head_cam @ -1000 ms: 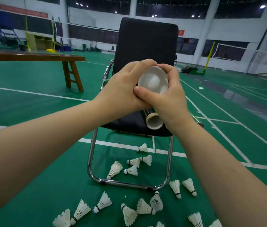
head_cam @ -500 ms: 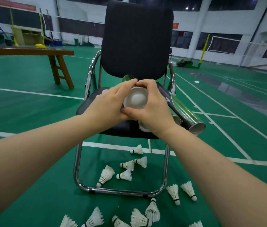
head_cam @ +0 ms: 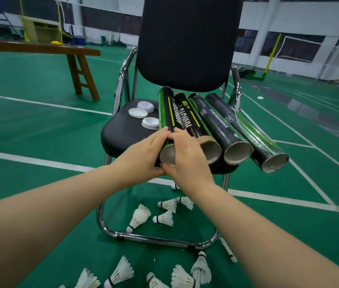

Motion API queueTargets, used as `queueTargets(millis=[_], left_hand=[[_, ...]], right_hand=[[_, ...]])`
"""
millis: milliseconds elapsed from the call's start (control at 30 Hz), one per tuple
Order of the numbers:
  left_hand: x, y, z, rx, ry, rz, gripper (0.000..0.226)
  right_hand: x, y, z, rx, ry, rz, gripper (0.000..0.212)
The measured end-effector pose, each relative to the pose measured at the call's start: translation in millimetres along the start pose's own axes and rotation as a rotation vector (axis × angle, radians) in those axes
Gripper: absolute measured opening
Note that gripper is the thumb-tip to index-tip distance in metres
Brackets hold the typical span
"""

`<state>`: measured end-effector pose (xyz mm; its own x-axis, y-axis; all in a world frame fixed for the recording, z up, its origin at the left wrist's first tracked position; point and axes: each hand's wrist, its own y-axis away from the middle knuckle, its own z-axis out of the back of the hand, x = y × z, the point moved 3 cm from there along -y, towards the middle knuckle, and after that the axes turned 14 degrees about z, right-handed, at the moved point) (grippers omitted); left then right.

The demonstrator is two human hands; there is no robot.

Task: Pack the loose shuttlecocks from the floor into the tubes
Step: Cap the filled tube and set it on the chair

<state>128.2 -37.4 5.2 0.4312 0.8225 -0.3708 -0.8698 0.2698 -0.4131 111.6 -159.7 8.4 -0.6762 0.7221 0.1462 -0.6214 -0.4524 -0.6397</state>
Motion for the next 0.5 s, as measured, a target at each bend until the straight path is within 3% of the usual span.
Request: queueTargets(millis=[267, 367, 500], left_hand=[[8, -4, -1, 0.089, 0.038, 0.038, 0.090], [6, -4, 2, 0.102, 0.023, 0.035, 0.101], [-5, -4, 2, 0.096, -0.033, -0.006, 0.113]], right_hand=[[-1, -2, -2, 0.053, 0.253, 0.053, 0.066], [-6, 3, 10, 0.042, 0.473, 0.114, 0.072], [-22, 10, 18, 0.183, 0.631, -0.015, 0.091]])
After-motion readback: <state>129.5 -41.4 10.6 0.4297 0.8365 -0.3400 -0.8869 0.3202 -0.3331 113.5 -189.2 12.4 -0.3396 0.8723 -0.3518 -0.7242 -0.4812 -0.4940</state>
